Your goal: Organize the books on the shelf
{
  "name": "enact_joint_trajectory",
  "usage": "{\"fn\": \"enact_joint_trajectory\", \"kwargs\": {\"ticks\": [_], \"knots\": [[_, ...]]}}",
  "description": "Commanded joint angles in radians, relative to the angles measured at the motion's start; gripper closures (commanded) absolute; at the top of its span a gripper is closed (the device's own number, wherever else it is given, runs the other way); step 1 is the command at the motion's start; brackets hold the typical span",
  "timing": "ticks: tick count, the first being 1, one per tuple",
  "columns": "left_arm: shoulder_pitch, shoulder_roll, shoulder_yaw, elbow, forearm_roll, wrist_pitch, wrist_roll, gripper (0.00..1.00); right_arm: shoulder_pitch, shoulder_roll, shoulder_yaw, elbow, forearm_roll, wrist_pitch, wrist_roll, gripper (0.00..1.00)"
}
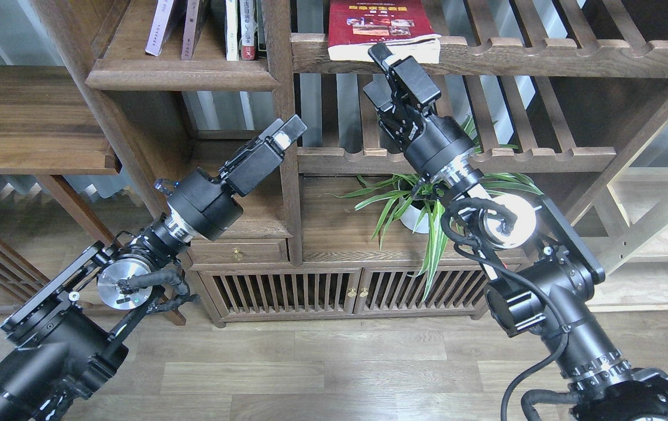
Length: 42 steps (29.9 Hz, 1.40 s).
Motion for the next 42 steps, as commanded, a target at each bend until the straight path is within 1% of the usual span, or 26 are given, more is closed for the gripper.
{"fn": "enact_joint_trajectory", "kwargs": {"ticks": [1,4,7,9,13,16,20,25,31,34,38,42], "knots": [[-0.001,-0.005,0.007,0.000,0.000,0.000,0.000,0.02,0.027,0.000,0.007,0.000,0.020,-0.049,-0.001,0.08],[0.001,-0.005,0.010,0.001,0.000,0.000,0.000,0.01,0.042,0.000,0.007,0.000,0.065,-0.096,-0.001,0.10],[0.004,-0.005,0.011,0.001,0.000,0.000,0.000,0.01,0.071,-0.002,0.007,0.000,0.103,-0.115,-0.001,0.11],[0.010,-0.005,0.011,0.001,0.001,0.000,0.002,0.01,0.078,-0.008,0.012,-0.001,0.109,-0.125,-0.001,0.14],[0.010,-0.005,0.022,0.003,0.001,0.000,0.000,0.01,0.078,-0.009,0.043,-0.003,0.113,-0.205,-0.001,0.18],[0.010,-0.004,0.022,0.003,0.001,0.000,0.000,0.01,0.081,-0.015,0.058,-0.002,0.114,-0.256,-0.001,0.28],[0.010,-0.004,0.024,0.003,0.001,0.000,0.000,0.01,0.088,-0.015,0.075,-0.002,0.114,-0.279,-0.001,0.37],[0.011,-0.001,0.024,0.003,0.001,0.000,0.002,0.01,0.102,-0.015,0.087,0.000,0.114,-0.340,-0.001,0.40],[0.016,-0.004,0.028,0.004,0.001,0.000,0.002,0.01,0.128,-0.015,0.093,0.003,0.116,-0.400,-0.001,0.48],[0.016,-0.004,0.028,0.006,0.001,0.000,0.002,0.01,0.128,-0.017,0.098,0.003,0.116,-0.400,-0.001,0.56],[0.016,-0.002,0.028,0.006,0.001,0.000,0.002,0.01,0.127,-0.018,0.124,0.003,0.116,-0.388,-0.001,0.71],[0.021,-0.002,0.028,0.007,0.001,0.000,0.002,0.01,0.118,-0.015,0.141,0.005,0.120,-0.354,-0.003,0.90]]}}
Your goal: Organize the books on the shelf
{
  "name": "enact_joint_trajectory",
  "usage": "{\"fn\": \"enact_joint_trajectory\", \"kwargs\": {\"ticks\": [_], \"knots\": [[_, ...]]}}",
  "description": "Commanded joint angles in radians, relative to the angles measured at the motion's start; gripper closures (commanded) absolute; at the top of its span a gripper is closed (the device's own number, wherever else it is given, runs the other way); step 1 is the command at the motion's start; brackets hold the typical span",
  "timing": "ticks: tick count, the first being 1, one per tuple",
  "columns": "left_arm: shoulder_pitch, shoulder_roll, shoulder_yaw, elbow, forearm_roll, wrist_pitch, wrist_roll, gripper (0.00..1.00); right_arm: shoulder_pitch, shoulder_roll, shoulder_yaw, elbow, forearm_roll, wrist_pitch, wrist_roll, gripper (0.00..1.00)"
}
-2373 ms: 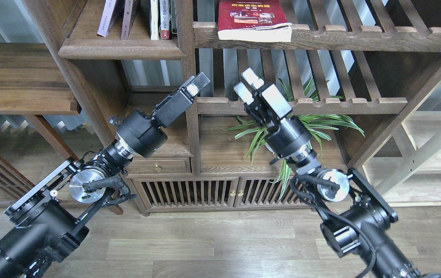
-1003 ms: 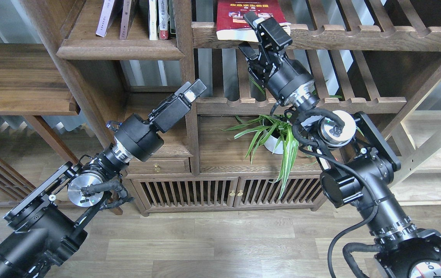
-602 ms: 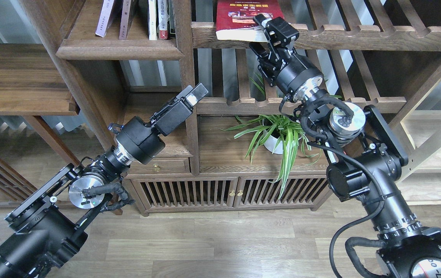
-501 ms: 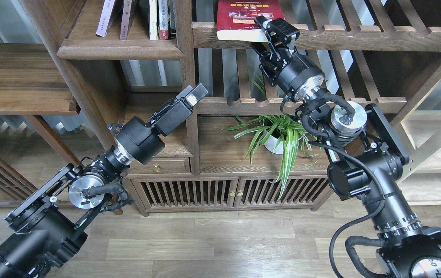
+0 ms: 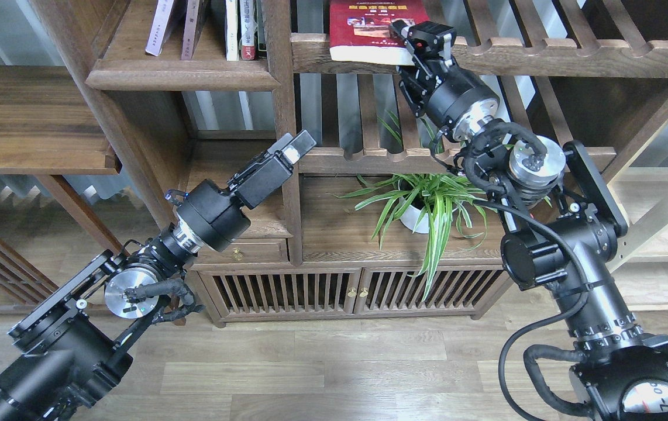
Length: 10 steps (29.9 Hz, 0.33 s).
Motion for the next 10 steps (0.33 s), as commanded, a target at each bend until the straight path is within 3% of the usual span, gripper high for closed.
{"fn": "enact_joint_trajectory", "kwargs": {"ticks": [1,10], "knots": [[0.008,-0.001,0.002,0.001,0.000,0.000,0.000,0.01,-0.011,0.005,0.015,0.001,0.006,0.036,-0.001,0.94],[0.016,-0.001,0.011,0.001,0.000,0.000,-0.002,0.01,-0.048,0.005,0.017,0.010,0.077,0.102,0.000,0.95]]}}
